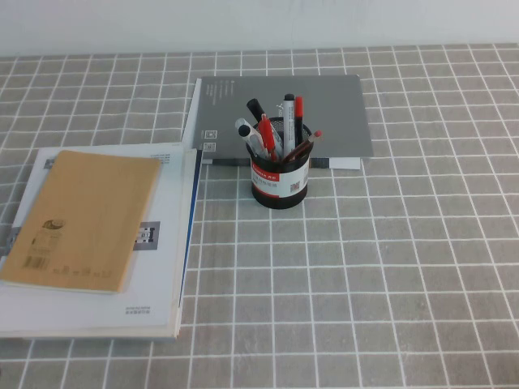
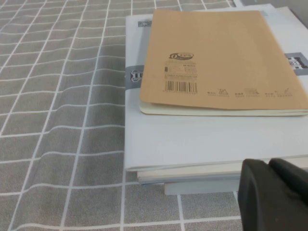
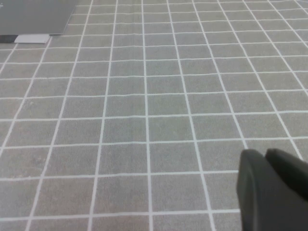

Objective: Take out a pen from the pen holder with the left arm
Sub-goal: 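Take a marker out of the pen holder and lay it on the table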

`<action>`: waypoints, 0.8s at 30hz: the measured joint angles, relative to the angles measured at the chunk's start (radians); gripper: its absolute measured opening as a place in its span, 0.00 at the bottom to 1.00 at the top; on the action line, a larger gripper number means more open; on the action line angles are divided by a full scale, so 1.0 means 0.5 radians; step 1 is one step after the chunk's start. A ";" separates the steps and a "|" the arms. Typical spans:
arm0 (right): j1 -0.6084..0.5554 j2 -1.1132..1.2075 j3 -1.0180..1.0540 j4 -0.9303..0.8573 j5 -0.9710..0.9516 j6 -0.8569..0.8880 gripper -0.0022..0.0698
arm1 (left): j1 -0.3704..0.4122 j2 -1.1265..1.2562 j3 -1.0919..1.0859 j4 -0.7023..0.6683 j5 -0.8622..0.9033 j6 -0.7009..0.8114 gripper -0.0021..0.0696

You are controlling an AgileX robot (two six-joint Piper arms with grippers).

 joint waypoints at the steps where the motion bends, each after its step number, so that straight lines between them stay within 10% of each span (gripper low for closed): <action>1: 0.000 0.000 0.000 0.000 0.000 0.000 0.01 | 0.000 0.000 0.000 0.000 0.000 0.000 0.02; 17: 0.000 0.000 0.000 0.000 0.000 0.000 0.01 | 0.000 0.000 0.000 -0.027 -0.039 0.000 0.02; 24: 0.000 0.000 0.000 0.000 0.000 0.000 0.01 | 0.000 0.000 0.000 -0.678 -0.311 -0.197 0.02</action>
